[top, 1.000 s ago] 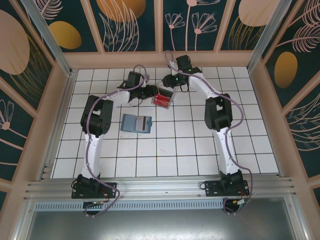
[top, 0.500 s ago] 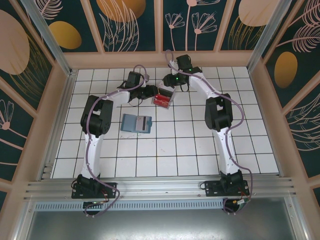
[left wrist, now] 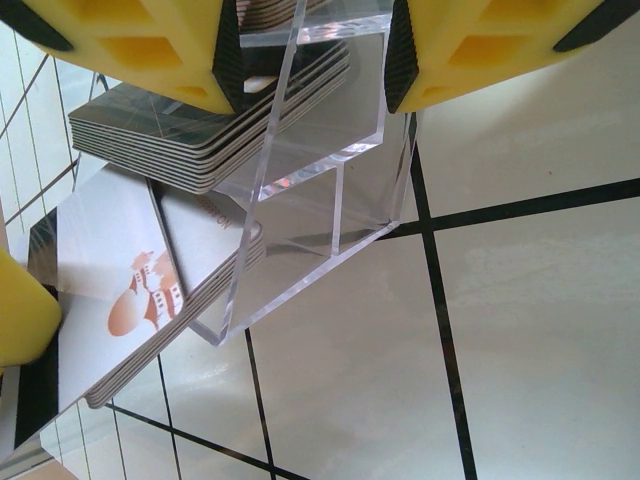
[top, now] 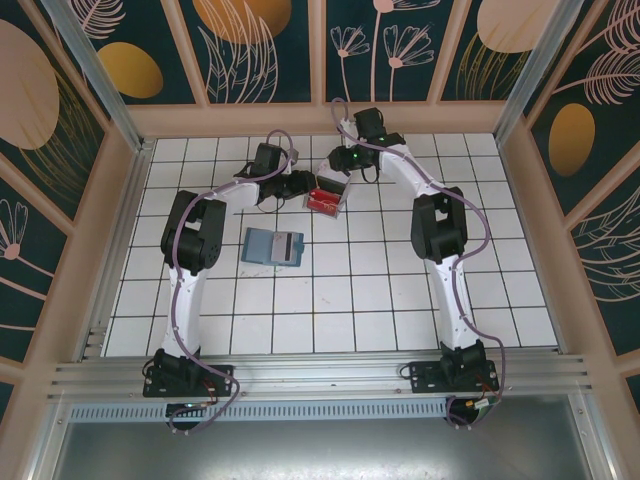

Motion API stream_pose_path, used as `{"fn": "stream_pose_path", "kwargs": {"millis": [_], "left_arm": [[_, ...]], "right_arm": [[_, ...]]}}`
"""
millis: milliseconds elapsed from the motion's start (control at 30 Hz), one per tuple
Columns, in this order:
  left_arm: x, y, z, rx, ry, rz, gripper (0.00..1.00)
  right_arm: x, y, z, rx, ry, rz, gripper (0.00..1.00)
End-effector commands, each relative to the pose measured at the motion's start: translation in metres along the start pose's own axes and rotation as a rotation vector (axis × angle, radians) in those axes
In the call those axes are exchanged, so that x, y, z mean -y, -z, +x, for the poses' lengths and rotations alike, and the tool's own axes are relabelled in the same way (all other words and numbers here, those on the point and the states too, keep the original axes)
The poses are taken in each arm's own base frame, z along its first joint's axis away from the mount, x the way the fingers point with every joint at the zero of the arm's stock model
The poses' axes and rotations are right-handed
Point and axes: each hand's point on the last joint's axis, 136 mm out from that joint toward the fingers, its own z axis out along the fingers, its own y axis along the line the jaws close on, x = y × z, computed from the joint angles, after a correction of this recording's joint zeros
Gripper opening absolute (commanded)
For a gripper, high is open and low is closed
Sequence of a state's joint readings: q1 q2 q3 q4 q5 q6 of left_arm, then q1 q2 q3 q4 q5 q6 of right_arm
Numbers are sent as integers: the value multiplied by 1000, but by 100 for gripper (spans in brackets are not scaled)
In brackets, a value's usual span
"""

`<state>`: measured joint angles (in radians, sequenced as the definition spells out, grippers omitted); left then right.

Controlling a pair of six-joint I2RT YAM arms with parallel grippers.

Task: Put the credit cards into the card holder
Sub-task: Pick up several credit cards from the storage box.

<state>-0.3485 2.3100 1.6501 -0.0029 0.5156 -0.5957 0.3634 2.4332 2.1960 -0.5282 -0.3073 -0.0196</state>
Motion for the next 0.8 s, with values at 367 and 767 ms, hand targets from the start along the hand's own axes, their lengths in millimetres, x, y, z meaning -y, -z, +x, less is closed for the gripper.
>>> {"fn": "stream_pose_path", "kwargs": {"millis": [367,767], "left_arm": [[-18,0,35,-105,63,-73,43],[-17,1,35,-103,64,-72,43]], "right_arm": [[4,30,-22,57,16,16,17],[-3,31,-18,49,32,-30,12]]}}
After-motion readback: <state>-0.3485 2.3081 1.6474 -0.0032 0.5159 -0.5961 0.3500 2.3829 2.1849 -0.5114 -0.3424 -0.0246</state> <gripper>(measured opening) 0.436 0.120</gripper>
